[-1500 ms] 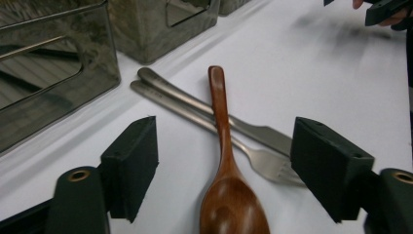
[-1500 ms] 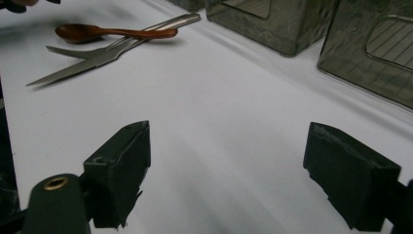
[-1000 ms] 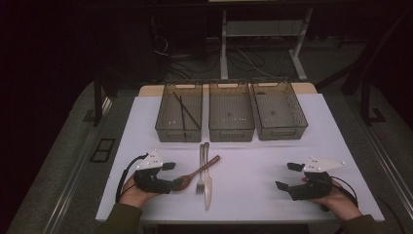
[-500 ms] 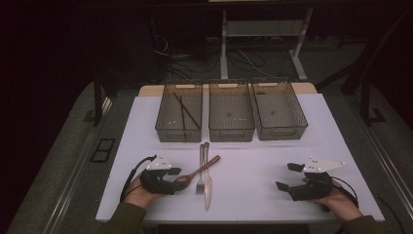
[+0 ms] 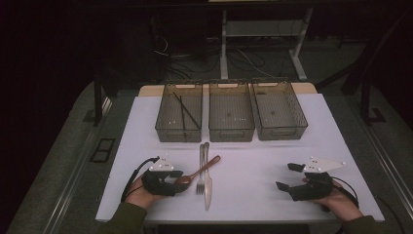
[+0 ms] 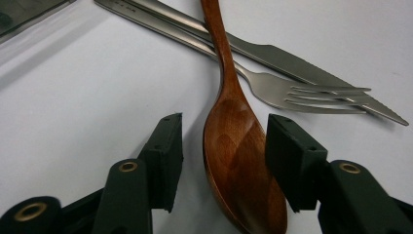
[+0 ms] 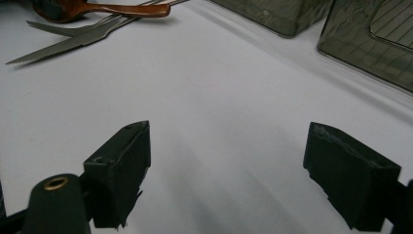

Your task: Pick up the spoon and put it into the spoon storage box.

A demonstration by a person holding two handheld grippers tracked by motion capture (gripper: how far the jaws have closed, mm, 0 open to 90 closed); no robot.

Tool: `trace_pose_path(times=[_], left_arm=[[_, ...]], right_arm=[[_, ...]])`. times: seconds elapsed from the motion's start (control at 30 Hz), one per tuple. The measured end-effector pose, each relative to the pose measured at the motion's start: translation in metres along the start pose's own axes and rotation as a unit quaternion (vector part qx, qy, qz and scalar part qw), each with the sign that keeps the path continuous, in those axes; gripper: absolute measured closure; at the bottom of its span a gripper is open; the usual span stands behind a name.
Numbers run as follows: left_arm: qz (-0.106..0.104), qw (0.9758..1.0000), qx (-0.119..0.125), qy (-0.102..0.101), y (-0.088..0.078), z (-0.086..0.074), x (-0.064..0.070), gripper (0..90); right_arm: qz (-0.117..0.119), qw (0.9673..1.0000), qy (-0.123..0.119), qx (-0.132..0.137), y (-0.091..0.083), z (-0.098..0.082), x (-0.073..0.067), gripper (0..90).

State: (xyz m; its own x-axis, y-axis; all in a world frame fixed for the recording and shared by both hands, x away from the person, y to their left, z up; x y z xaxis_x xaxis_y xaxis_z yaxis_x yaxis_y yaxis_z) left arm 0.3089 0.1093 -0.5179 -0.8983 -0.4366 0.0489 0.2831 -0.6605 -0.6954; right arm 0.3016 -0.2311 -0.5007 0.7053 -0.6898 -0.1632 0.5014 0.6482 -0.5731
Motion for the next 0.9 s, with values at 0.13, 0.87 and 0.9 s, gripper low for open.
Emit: trace_pose_path(times=[0.13,0.87,0.9], left_arm=[[-0.006,1.0000,-0.003,0.007,0.000,0.000,0.003,53.3],[-0.015,0.9994,-0.020,0.024,0.004,0.007,0.013,77.3],[-0.015,0.9995,-0.018,0.020,0.004,0.008,0.013,78.3]], right_arm=[[0.000,1.0000,0.000,0.000,0.000,0.000,0.000,16.8],[0.002,1.0000,-0.002,-0.001,0.000,0.000,-0.001,16.8],[0.003,1.0000,-0.002,-0.001,0.000,0.000,-0.001,16.8]])
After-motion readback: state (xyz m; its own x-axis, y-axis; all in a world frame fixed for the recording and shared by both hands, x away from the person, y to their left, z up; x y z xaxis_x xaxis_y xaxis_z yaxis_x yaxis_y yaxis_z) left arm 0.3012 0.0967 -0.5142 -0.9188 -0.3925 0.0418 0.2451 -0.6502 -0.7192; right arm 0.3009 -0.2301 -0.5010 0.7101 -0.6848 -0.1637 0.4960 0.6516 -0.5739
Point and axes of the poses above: each handheld gripper's, and its own axes: y roughly forward along the jaws, z roughly out of its top, x roughly to its right, the point moved 10 cm from there along y, roughly forward along the jaws, and after that the axes turned 5 degrees about y, right-handed, at the moved point
